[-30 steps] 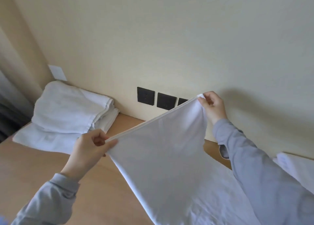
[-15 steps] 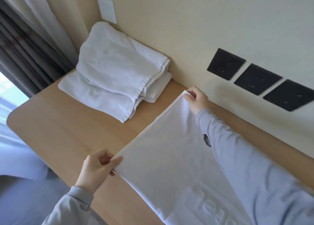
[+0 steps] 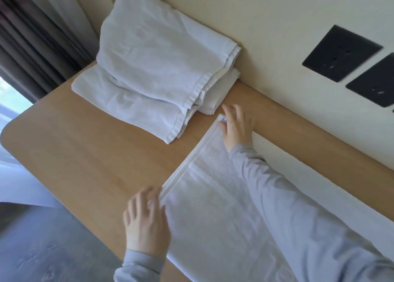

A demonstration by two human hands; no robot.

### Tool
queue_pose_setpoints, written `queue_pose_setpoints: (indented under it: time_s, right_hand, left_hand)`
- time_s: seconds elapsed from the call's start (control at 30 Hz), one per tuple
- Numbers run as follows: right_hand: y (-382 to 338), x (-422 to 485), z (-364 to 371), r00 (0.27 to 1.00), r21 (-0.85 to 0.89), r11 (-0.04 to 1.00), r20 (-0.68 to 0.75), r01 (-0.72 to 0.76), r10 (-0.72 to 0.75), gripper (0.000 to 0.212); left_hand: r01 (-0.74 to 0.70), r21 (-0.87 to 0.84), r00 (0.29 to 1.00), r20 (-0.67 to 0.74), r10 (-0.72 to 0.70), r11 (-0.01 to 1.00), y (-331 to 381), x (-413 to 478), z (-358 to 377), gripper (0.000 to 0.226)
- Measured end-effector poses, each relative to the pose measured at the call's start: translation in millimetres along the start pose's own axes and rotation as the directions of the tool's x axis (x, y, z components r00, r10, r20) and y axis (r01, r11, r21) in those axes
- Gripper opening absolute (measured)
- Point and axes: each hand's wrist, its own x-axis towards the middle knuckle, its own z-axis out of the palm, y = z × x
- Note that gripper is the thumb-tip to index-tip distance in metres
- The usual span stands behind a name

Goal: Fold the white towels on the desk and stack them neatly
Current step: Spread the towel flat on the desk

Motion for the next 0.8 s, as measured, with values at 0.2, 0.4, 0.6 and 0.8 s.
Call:
queue_pose_setpoints:
  time_s: [0.2, 0.4, 0.6, 0.8]
  right_hand:
    - [-28, -91, -7, 0.743, 0.190, 0.732, 0.020, 0.654, -0.669, 0.038]
    - [27, -79, -7, 0.627, 0.037, 0.680, 0.352, 0.732, -0.695, 0.056]
    - [67, -11, -11, 0.857, -0.110, 0.904, 0.381, 0.414, -0.346, 0.060]
    - [22, -54, -8, 0.926, -0.132, 0.950, 0.293, 0.285, -0.237, 0.058]
  left_hand:
    - [-0.319, 0.031, 0.923, 0.236, 0.303, 0.947, 7, 2, 34, 0.064]
    - [-0.320, 0.025, 0.924, 0.231, 0.306, 0.947, -3, 4, 37, 0.066]
    - [-0.308, 0.070, 0.928, 0.240, 0.284, 0.949, -4, 6, 41, 0.068]
    - [-0.297, 0.098, 0.933, 0.240, 0.267, 0.950, -2, 5, 43, 0.068]
